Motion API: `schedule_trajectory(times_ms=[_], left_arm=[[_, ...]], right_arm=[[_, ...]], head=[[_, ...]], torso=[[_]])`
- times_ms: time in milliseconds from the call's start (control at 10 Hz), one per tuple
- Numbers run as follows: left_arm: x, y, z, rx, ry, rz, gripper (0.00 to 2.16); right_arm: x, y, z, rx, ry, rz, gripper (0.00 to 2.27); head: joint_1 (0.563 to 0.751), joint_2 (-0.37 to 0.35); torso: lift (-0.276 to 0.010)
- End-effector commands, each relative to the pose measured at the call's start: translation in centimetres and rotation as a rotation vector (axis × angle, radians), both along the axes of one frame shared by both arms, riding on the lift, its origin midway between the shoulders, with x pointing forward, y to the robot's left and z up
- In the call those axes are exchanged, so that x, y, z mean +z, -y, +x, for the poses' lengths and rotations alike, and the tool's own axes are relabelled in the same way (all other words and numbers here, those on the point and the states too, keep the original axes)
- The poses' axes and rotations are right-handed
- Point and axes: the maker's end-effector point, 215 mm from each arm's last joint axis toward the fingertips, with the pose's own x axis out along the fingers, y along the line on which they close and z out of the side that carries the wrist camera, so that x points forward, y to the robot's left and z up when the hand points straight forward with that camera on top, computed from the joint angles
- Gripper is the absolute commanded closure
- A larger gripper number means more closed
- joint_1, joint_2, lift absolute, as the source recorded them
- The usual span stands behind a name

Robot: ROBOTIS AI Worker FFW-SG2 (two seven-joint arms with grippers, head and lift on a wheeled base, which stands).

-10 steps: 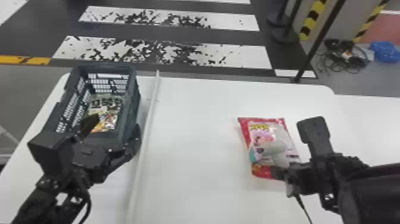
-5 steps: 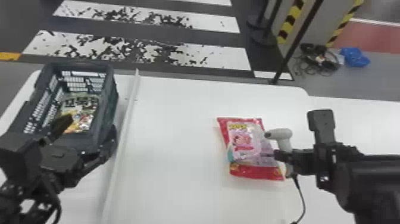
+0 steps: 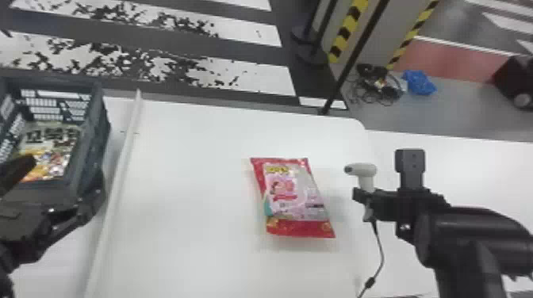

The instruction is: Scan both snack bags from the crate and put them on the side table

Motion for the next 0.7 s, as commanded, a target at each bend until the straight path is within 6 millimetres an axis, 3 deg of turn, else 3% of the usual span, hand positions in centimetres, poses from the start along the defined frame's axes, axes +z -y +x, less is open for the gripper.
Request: schedule_trajectory(times_ms=[0,600], left_arm=[[0.0,0.0,0.0,-0.001,0.0,0.0,0.08],[0.0,0.0,0.0,-0.001,0.0,0.0,0.08]], right_arm=[[-1.0,1.7,0.0,-0.013,-0.008,-0.007,2.25],[-3.8,3.0,0.2,-0.01,-0.039,-0.015,2.25]], head=[[0.695,-0.306],[0.695,-0.342]], torso=[[-0.087],[-0.087]])
